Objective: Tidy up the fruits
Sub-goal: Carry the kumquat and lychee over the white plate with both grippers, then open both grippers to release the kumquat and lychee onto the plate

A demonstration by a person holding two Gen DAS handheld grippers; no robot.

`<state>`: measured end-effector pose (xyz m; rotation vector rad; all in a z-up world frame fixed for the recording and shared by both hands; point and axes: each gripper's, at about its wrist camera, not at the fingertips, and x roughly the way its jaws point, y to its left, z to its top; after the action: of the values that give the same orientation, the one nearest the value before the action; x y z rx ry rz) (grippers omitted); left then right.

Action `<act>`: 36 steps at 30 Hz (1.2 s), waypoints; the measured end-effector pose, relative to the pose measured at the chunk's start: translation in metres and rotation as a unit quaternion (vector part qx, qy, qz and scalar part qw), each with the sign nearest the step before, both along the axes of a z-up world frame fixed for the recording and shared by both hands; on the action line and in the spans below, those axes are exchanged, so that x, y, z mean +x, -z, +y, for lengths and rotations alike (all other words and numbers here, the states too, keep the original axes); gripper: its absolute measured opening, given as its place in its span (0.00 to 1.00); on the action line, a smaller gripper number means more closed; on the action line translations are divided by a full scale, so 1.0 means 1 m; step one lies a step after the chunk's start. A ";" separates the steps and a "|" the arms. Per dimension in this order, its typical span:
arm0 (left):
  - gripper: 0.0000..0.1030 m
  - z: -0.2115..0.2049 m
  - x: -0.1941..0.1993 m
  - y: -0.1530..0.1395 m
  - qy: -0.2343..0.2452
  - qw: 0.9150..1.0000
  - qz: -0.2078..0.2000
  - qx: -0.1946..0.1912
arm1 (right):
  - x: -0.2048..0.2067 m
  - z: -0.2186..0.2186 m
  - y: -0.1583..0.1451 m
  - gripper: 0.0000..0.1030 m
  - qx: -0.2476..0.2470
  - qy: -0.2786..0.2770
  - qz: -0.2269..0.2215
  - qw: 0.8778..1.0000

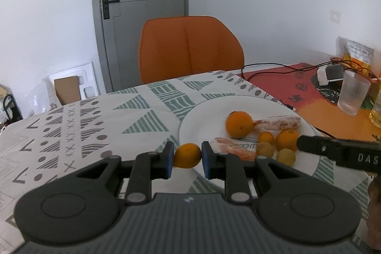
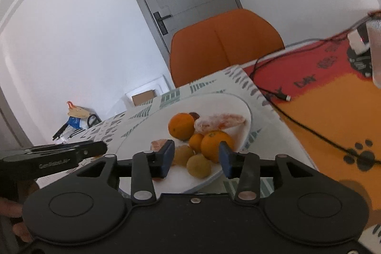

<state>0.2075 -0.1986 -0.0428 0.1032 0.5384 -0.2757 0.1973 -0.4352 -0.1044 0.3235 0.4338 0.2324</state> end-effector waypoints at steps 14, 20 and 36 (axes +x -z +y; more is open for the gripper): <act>0.24 -0.015 -0.006 -0.008 0.013 1.000 -0.015 0.013 | -0.003 0.007 -0.001 0.50 -0.009 -0.011 -0.005 1.000; 0.26 -0.003 -0.012 -0.012 -0.001 1.000 -0.015 0.016 | -0.003 0.012 -0.001 0.51 -0.008 -0.012 -0.003 1.000; 0.83 0.042 -0.031 -0.023 -0.048 0.998 -0.029 0.033 | -0.009 0.038 -0.022 0.76 -0.029 -0.015 -0.001 0.999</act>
<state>0.1761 -0.1567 -0.0200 0.1488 0.4929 -0.1611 0.1879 -0.3974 -0.0827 0.2608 0.4430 0.2495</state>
